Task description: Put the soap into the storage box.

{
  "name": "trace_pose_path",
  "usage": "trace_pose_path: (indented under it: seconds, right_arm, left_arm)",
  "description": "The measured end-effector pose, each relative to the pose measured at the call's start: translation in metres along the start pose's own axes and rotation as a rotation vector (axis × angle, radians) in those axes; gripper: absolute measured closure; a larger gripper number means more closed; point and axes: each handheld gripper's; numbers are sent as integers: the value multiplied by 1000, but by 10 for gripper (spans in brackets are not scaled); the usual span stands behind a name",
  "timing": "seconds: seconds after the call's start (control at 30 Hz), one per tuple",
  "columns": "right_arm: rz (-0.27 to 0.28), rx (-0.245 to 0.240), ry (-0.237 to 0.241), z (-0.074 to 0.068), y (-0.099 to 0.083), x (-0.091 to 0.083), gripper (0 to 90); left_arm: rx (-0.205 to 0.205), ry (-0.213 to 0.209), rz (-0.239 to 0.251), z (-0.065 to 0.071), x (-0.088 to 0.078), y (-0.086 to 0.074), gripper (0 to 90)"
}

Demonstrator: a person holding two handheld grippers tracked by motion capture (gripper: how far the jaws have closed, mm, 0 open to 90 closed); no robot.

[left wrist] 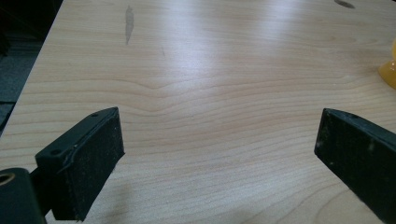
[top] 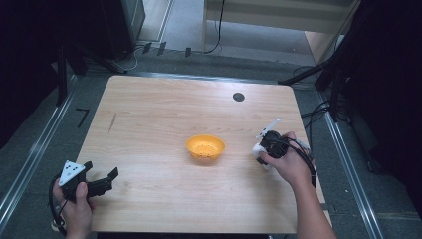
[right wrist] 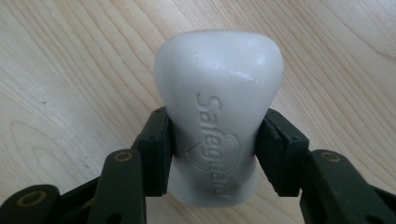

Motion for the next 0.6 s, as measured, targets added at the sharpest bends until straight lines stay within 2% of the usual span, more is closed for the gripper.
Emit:
trace_pose_path:
  seconds: [0.17,0.37,0.6]
  right_arm:
    - [-21,-18,1,-3,4,-2,515]
    - [-22,-23,-5,-5,9,-8,516]
    - [-23,-56,-9,-11,18,-18,516]
  left_arm:
    - [-1,0,0,0,0,0,16]
    - [-3,2,-1,0,0,0,16]
    - [-2,2,-1,0,0,0,16]
Point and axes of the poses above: each handheld gripper's, and its own axes: x roughly forward along the jaws, y roughly out of its top, z roughly to its right, and after that the axes turned 14 degrees about y, right-handed
